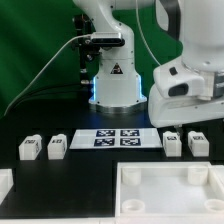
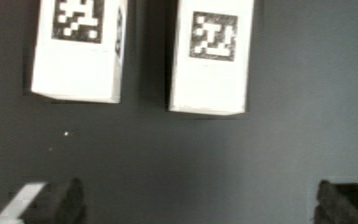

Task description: Assemble one leg

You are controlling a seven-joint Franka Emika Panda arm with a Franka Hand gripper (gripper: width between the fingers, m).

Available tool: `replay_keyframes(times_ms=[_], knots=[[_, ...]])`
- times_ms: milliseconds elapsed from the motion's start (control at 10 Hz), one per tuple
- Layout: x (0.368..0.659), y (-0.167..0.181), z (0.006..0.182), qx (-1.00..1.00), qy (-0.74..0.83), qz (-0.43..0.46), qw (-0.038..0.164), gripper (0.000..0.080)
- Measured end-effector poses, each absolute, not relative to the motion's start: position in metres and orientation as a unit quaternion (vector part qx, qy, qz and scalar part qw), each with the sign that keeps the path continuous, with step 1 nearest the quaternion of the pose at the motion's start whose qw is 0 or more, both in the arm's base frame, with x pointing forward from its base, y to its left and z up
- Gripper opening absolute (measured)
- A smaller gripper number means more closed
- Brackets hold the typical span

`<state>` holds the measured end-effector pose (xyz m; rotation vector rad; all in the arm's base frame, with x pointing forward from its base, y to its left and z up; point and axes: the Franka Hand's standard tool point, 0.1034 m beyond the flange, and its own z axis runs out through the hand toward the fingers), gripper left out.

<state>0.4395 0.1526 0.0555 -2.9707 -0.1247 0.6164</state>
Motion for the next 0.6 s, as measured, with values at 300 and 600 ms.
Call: replay_keyframes(times_ms=[300, 600], knots=[[0.417, 0.164, 0.054, -0.932, -0.014, 0.361, 0.041, 0.0649], [0.420, 0.168, 0.042, -0.902, -0.021, 0.428, 0.044, 0.0649]])
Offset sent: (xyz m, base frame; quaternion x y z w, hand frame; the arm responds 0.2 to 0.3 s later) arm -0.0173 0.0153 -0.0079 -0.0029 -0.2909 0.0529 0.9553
